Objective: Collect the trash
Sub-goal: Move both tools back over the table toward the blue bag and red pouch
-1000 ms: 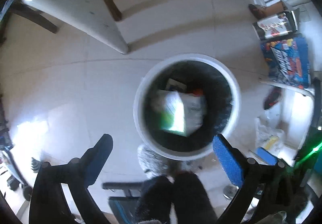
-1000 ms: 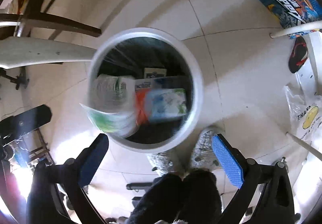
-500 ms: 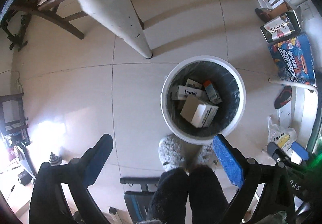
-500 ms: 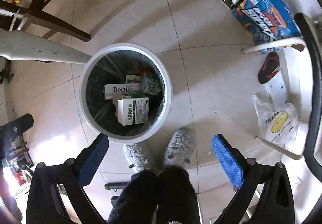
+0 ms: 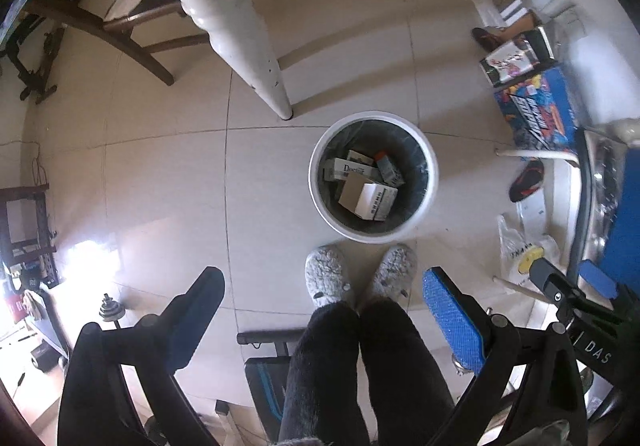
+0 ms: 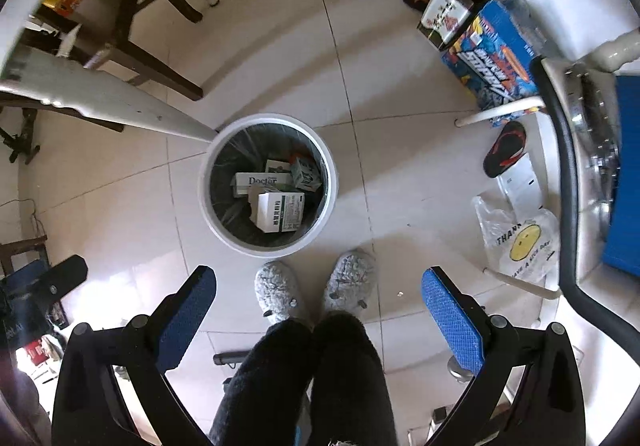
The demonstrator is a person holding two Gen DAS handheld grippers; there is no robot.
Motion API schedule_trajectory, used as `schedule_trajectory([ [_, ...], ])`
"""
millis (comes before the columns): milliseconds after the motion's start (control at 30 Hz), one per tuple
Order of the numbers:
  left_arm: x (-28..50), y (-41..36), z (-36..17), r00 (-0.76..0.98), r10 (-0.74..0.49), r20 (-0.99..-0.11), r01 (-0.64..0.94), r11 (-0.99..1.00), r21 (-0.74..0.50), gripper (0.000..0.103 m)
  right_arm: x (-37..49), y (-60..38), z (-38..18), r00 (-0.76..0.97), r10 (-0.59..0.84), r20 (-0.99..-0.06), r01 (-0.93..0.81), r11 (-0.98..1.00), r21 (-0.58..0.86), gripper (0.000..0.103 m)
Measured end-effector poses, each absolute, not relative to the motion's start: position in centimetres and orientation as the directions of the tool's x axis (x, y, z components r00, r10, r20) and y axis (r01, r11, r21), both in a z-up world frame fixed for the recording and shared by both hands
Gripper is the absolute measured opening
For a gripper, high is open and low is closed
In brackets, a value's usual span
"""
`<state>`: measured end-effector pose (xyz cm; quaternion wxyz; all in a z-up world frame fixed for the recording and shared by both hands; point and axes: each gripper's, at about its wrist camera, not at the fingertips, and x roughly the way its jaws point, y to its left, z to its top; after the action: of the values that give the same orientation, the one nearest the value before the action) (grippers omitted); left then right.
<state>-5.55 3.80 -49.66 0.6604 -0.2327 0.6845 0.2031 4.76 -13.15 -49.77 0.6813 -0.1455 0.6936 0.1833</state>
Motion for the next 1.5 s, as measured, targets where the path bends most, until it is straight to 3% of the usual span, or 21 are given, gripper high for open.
schedule_trajectory([
  [400, -7.6, 3.5, -37.7, 0.046, -0.046, -0.998, -0.542, 0.838, -0.064, 0.102, 1.7, -13.9, -34.9, -0.014, 0.098, -0.995, -0.435, 0.895, 0.094, 0.103],
  [667, -2.1, 6.1, -29.3, 0.194, 0.022, -0.981, -0.534, 0.841, -0.087, 0.102, 5.9, -13.1, -25.1, 0.044, 0.224, -0.974, -0.382, 0.904, 0.191, 0.103],
  [900, 10.1, 9.7, -22.8, 0.302, 0.127, -0.945, -0.502, 0.864, -0.045, 0.102, 16.4, -13.2, -18.4, 0.144, 0.296, -0.944, -0.258, 0.932, 0.253, 0.103],
  [1100, 23.7, 11.7, -19.6, 0.35, 0.165, -0.922, -0.499, 0.866, -0.034, 0.102, 30.5, -13.9, -17.9, 0.152, 0.359, -0.921, -0.128, 0.931, 0.341, 0.103],
  [1300, 40.3, 12.8, -20.2, 0.283, 0.149, -0.947, -0.458, 0.889, 0.003, 0.102, 47.9, -12.7, -19.8, 0.137, 0.356, -0.924, -0.018, 0.934, 0.357, 0.103],
  [1500, 56.4, 13.3, -24.2, 0.189, 0.085, -0.978, -0.385, 0.923, 0.006, 0.101, 61.4, -10.7, -23.8, 0.093, 0.363, -0.927, 0.074, 0.926, 0.37, 0.103],
])
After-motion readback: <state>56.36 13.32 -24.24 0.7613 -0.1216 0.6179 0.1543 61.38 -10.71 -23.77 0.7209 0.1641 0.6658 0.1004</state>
